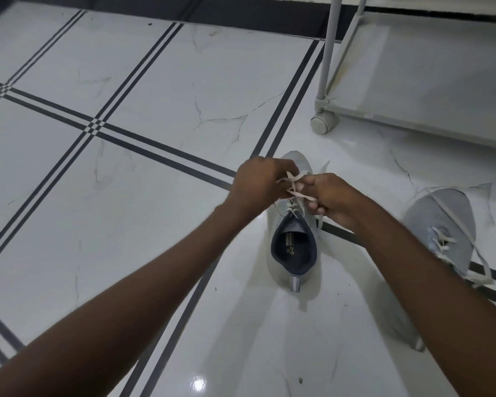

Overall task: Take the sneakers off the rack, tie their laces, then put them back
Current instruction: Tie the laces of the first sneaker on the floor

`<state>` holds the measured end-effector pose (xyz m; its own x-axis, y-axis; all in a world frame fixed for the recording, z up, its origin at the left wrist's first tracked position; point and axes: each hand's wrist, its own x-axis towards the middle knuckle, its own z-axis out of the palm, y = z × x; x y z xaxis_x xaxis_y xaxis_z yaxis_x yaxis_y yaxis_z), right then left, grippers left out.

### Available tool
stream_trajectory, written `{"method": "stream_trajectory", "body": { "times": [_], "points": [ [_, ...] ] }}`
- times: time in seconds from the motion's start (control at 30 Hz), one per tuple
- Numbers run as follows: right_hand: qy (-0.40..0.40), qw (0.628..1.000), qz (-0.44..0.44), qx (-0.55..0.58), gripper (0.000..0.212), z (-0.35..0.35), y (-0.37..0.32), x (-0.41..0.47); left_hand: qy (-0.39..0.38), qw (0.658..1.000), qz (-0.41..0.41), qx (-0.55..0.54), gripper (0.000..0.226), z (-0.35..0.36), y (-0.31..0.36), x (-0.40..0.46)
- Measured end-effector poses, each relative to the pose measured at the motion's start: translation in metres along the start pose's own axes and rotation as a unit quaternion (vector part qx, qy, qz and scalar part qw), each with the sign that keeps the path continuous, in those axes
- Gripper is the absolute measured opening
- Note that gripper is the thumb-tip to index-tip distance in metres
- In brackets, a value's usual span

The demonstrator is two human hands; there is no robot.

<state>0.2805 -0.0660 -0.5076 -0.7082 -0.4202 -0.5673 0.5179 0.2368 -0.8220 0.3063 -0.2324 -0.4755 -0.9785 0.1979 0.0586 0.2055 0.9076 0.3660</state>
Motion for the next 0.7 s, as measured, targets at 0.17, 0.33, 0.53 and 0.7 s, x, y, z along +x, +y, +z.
{"method": "stream_trajectory", "body": {
  "times": [0.17,0.33,0.53,0.7],
  "points": [
    [-0.001,0.994,0.052,0.092,0.012,-0.005,-0.002,0.003,0.083,0.991,-0.056,-0.089,0.01,0.012,0.002,-0.007],
    [0.101,0.995,-0.024,-0.004,0.01,-0.015,0.003,0.003,0.031,0.877,-0.245,-0.412,0.016,0.015,-0.007,-0.015],
    [0.347,0.874,-0.029,-0.339,0.015,-0.051,0.021,-0.026,0.059,0.622,-0.46,-0.631,0.015,0.009,-0.041,-0.052],
    [0.462,0.798,-0.012,-0.387,0.02,-0.034,0.029,-0.033,-0.013,0.693,-0.538,-0.479,0.031,0.025,-0.041,-0.067]
  ]
}}
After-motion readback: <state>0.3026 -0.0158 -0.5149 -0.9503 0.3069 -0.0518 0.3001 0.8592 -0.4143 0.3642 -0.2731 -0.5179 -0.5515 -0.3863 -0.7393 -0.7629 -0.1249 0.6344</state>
